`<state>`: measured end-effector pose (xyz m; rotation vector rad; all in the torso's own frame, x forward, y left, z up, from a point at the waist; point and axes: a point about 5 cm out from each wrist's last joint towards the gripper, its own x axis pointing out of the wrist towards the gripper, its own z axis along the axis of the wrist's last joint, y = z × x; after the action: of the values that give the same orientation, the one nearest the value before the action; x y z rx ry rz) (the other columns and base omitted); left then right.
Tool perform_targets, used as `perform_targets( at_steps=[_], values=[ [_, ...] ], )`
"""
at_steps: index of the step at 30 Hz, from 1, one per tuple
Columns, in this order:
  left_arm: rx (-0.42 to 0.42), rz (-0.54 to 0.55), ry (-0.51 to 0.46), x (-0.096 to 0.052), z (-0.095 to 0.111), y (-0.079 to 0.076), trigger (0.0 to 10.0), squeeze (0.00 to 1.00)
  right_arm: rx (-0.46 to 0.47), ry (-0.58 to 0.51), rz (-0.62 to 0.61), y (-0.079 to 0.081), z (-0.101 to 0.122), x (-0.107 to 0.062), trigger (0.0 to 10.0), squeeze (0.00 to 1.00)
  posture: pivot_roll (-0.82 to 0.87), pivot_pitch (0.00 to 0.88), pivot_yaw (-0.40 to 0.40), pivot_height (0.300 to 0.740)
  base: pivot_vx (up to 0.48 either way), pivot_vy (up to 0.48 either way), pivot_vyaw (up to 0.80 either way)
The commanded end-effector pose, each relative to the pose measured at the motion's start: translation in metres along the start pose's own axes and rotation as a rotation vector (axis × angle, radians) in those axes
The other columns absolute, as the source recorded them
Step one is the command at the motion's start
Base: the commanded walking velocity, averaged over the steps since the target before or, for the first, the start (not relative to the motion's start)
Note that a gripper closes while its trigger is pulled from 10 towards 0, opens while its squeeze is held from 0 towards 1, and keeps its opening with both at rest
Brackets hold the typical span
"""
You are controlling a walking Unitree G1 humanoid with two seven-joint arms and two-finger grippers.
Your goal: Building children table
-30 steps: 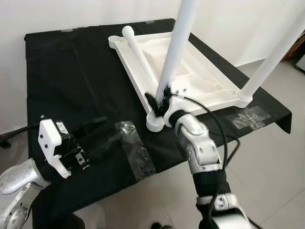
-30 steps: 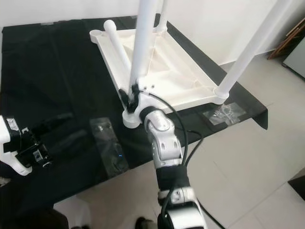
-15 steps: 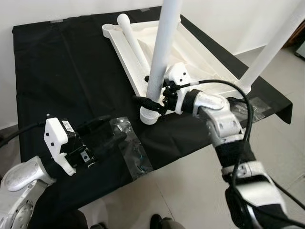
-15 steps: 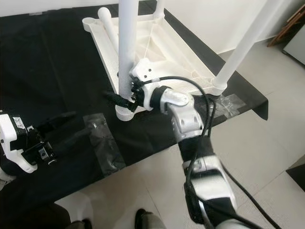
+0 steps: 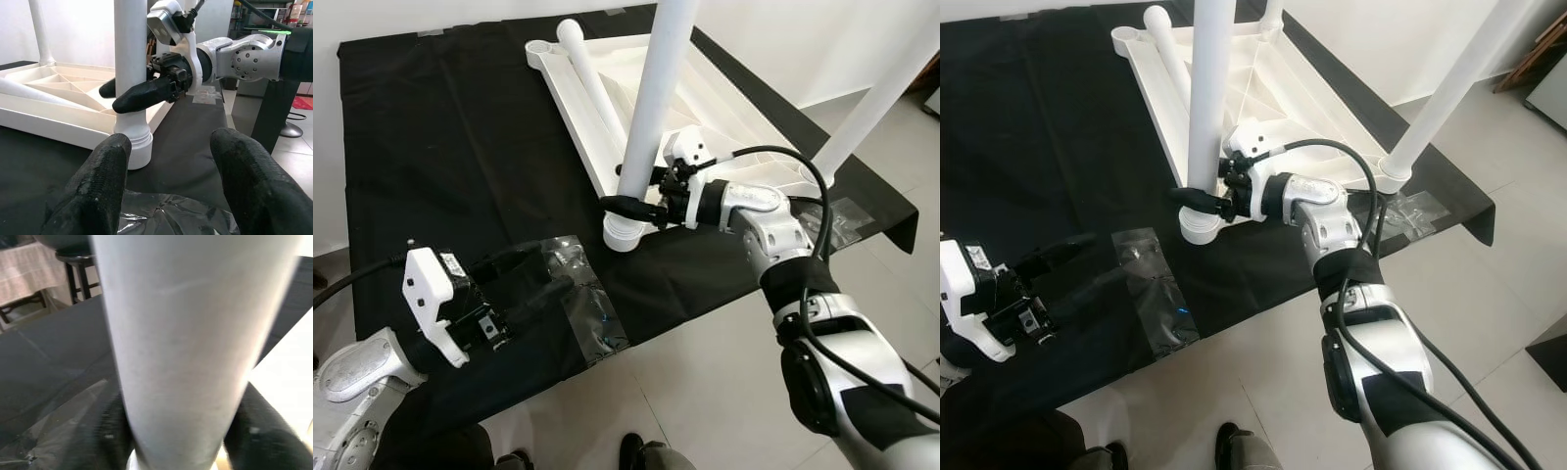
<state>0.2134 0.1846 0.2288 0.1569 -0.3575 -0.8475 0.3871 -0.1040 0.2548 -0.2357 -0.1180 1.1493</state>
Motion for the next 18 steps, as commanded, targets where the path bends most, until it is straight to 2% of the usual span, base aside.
perform_targets(
  at_steps=[1,12,13,14,15,16,17,18],
  values=[
    [-0.012,-0.020,-0.003,0.000,0.001,-0.005,10.0,0.00,-0.005,-0.018,-0.006,-0.003,0.002,-0.003,0.0,0.00,0.10,0.296,-0.146,0.740,0.000,0.000,0.00],
    [-0.015,-0.023,-0.004,0.001,0.001,-0.005,10.0,0.00,-0.006,-0.018,-0.029,-0.003,-0.006,-0.005,0.0,0.00,0.09,0.290,-0.143,0.740,0.000,0.000,0.00],
    [-0.015,-0.023,-0.005,0.001,0.001,-0.005,10.0,0.00,-0.007,0.000,-0.123,-0.006,-0.010,-0.007,0.0,0.00,0.09,0.288,-0.149,0.740,0.000,0.000,0.00],
    [-0.014,-0.023,-0.006,0.001,0.001,-0.005,10.0,0.00,0.027,0.010,-0.325,-0.006,-0.019,-0.005,0.0,0.00,0.08,0.285,-0.152,0.740,0.000,0.000,0.00],
    [-0.014,-0.023,-0.006,0.001,0.001,-0.005,10.0,0.00,0.027,0.010,-0.325,-0.006,-0.019,-0.005,0.0,0.00,0.08,0.285,-0.152,0.740,0.000,0.000,0.00],
    [-0.014,-0.024,-0.006,0.001,0.001,-0.004,10.0,0.00,0.074,0.096,-0.611,0.006,-0.041,-0.006,0.0,0.00,0.06,0.284,-0.146,0.740,0.000,0.000,0.00],
    [-0.014,-0.024,-0.006,0.001,0.001,-0.004,10.0,0.00,0.074,0.096,-0.611,0.006,-0.041,-0.006,0.0,0.00,0.06,0.284,-0.146,0.740,0.000,0.000,0.00],
    [-0.013,-0.025,-0.006,0.001,0.001,-0.003,10.0,0.00,0.093,0.141,-0.745,0.030,-0.058,-0.006,0.0,0.00,0.06,0.289,-0.134,0.740,0.000,0.000,0.00]
  ],
)
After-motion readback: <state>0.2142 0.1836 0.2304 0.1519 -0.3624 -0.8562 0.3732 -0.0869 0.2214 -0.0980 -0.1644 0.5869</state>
